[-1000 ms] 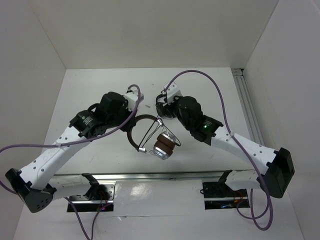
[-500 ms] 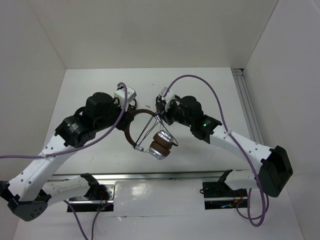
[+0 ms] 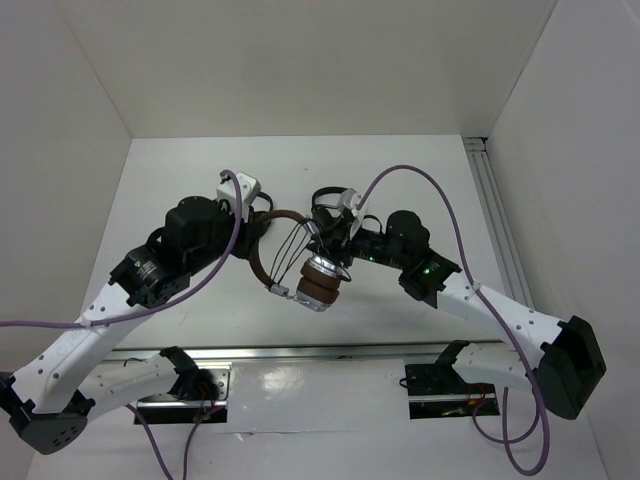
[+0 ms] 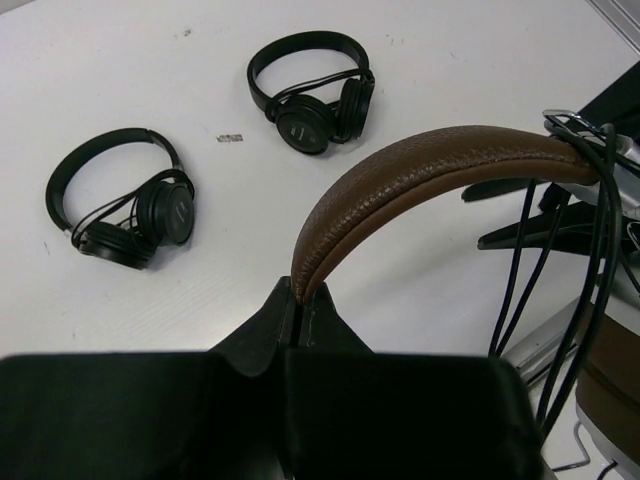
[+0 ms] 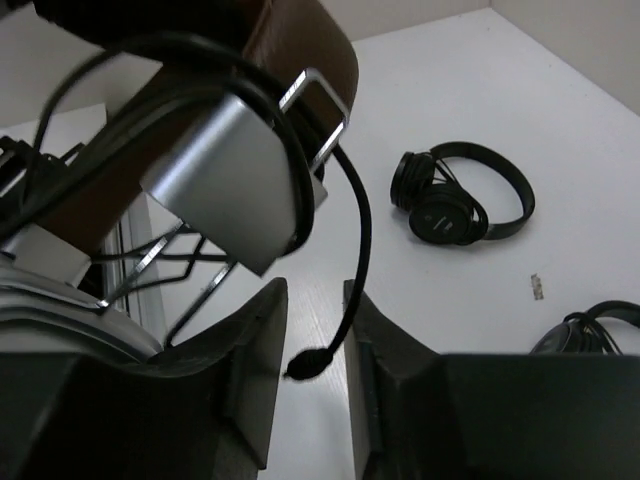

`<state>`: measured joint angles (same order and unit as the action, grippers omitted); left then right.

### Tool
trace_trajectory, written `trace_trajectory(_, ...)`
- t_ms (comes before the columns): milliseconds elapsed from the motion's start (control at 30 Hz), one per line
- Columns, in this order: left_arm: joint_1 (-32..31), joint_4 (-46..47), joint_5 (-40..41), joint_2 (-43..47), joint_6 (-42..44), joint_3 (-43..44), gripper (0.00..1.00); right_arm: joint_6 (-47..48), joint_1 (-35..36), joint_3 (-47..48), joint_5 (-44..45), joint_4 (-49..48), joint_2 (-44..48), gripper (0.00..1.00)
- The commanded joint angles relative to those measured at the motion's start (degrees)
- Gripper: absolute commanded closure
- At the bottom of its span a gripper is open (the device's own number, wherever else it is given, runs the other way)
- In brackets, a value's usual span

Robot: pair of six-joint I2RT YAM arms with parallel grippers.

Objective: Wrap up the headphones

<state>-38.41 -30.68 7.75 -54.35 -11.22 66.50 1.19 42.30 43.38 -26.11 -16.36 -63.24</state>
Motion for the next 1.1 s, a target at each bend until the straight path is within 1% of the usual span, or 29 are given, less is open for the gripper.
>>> trace_trajectory(0, -0.1, 9.0, 1.6, 1.1, -4.2, -0.1, 1.00, -1.1, -0.2, 0.1, -1.4, -4.3, 0.8, 0.62)
trace_trajectory(67, -0.1, 9.6, 1.6, 1.1, -4.9, -0.1, 1.00, -0.5, -0.2, 0.1, 1.2, -1.8, 0.0, 0.57)
trace_trajectory(167, -0.1, 10.1, 1.6, 1.1, -5.5, -0.7, 1.00, -0.5, -0.2, -1.2, 8.5, 0.3, -2.1, 0.51)
trace_trajectory(200, -0.1, 10.1, 2.1, 1.1, -5.5, -0.7, 1.00, -0.5, -0.2, -1.2, 12.5, 0.8, -2.1, 0.48)
trace_trajectory(233, -0.1, 10.1, 2.9, 1.1, -5.5, 0.1, 1.00, -0.5, -0.2, -2.1, 14.4, 1.3, -3.0, 0.48)
trace_trajectory(300, -0.1, 9.5, 3.6, 1.1, -4.9, 0.7, 1.00, -1.2, -0.2, -4.1, 17.7, 1.3, -3.7, 0.42)
trace_trajectory(333, -0.1, 8.9, 4.3, 1.1, -4.9, 1.4, 1.00, -2.2, -0.2, -4.8, 18.9, 1.3, -4.3, 0.38)
trace_trajectory(400, -0.1, 8.4, 4.9, 0.5, -3.6, 2.1, 1.00, -2.8, -0.7, -6.1, 20.8, 1.3, -4.3, 0.37)
trace_trajectory(433, -0.1, 7.7, 5.4, 0.5, -3.6, 2.7, 1.00, -3.6, -0.7, -7.2, 23.3, 1.3, -4.3, 0.37)
trace_trajectory(467, -0.1, 7.7, 5.4, 0.5, -3.0, 2.7, 1.00, -4.3, -0.7, -7.8, 24.4, 1.3, -3.2, 0.16)
trace_trajectory(600, -0.1, 6.6, 6.0, -0.1, -1.8, 3.3, 1.00, -5.6, -1.8, -9.5, 29.3, 2.4, -0.1, 0.13)
trace_trajectory(633, -0.1, 7.1, 6.0, -0.1, -0.5, 2.6, 1.00, -7.1, -1.8, -9.5, 34.6, 4.0, 1.2, 0.13)
trace_trajectory(667, -0.1, 7.1, 6.0, -0.1, -0.5, 2.6, 1.00, -7.9, -1.8, -10.1, 37.9, 4.1, 2.0, 0.13)
trace_trajectory(733, -0.1, 7.8, 5.3, -1.5, 2.4, 1.0, 1.00, -10.1, -2.3, -10.1, 45.2, 7.2, 3.5, 0.09)
trace_trajectory(767, -0.1, 7.8, 4.1, -2.1, 3.2, 1.0, 1.00, -11.4, -2.8, -10.1, 52.8, 8.4, 4.2, 0.08)
trace_trajectory(800, -0.1, 7.8, 3.3, -2.6, 5.6, 0.2, 1.00, -14.3, -3.5, -10.1, 57.1, 10.6, 4.7, 0.08)
trace_trajectory(833, -0.1, 8.5, 2.5, -3.6, 6.8, -0.8, 1.00, -17.1, -3.5, -9.1, 62.2, 12.9, 4.7, 0.02)
trace_trajectory(867, -0.1, 8.5, 1.5, -4.2, 8.2, -1.4, 1.00, -20.1, -4.6, -8.2, 70.0, 15.5, 4.7, 0.02)
trace_trajectory(900, -0.1, 10.0, 0.9, -4.2, 10.1, -2.2, 1.00, -24.9, -5.4, -7.2, 72.5, 21.1, 4.2, 0.02)
trace_trajectory(933, -0.1, 10.9, 0.9, -5.0, 10.7, -2.9, 1.00, -27.3, -7.2, -4.9, 74.7, 24.0, 3.7, 0.02)
trace_trajectory(967, -0.1, 11.7, -0.9, -6.1, 11.8, -3.6, 1.00, -29.6, -8.1, -3.8, 78.0, 26.6, 3.7, 0.02)
trace_trajectory(1000, -0.1, 12.2, -2.1, -6.8, 13.9, -3.7, 1.00, -33.1, -9.0, -3.0, 79.2, 30.7, 2.8, 0.02)
trace_trajectory(1067, -0.1, 13.4, -4.9, -8.9, 17.3, -3.0, 1.00, -36.1, -11.4, -0.7, 79.9, 34.1, 2.2, 0.01)
